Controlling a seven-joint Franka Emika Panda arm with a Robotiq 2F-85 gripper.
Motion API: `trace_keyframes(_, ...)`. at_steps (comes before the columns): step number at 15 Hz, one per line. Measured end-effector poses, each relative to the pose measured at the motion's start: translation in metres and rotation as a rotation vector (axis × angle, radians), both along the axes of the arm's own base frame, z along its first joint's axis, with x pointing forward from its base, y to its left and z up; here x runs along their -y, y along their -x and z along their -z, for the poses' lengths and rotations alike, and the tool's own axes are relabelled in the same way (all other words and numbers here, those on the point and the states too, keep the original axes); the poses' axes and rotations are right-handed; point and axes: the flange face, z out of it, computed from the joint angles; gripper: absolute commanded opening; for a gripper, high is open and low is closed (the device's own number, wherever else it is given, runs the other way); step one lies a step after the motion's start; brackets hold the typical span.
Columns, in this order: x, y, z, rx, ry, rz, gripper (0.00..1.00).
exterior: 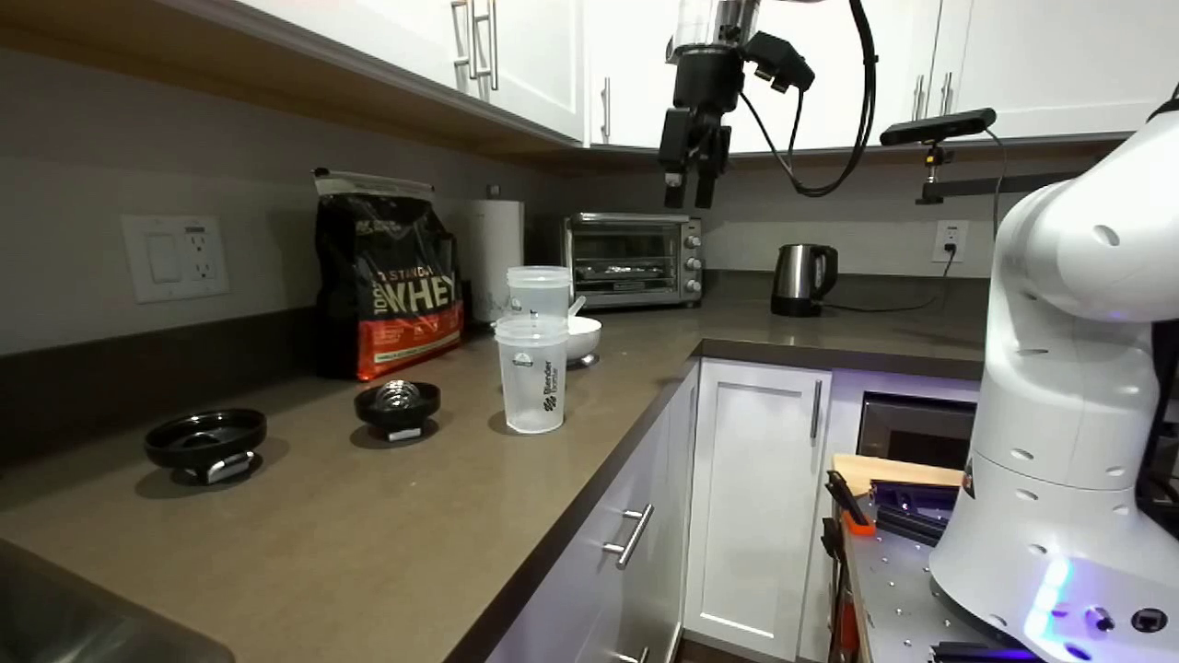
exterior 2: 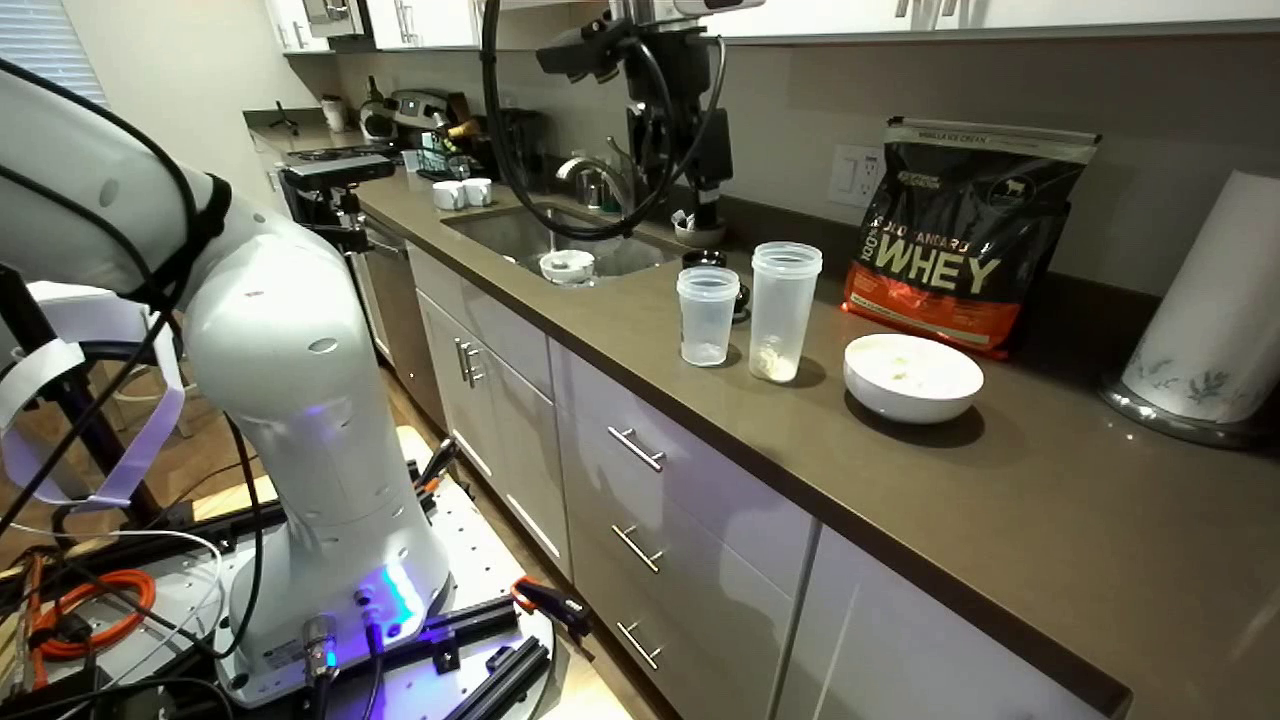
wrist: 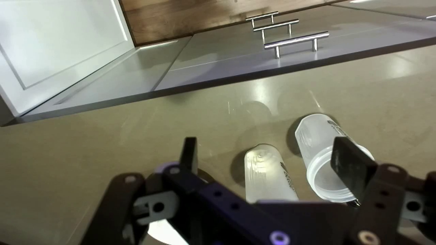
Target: Move the bigger cup to the left
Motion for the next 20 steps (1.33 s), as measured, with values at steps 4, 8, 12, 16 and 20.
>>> trace_keyframes(4, 0.000, 0.000, 0.000, 0.000, 0.000, 0.000, 1.00)
trace_keyframes(8, -0.004, -0.004, 0.004, -0.006, -0.008, -0.012, 1.00)
trace_keyframes(12, -0.016, -0.025, 0.016, 0.011, -0.026, -0.042, 1.00)
trace_keyframes(16, -0.032, -0.055, 0.027, 0.039, -0.024, -0.087, 1.00)
trace_keyframes(20, -0.054, -0.087, 0.034, 0.016, -0.010, -0.143, 1.00)
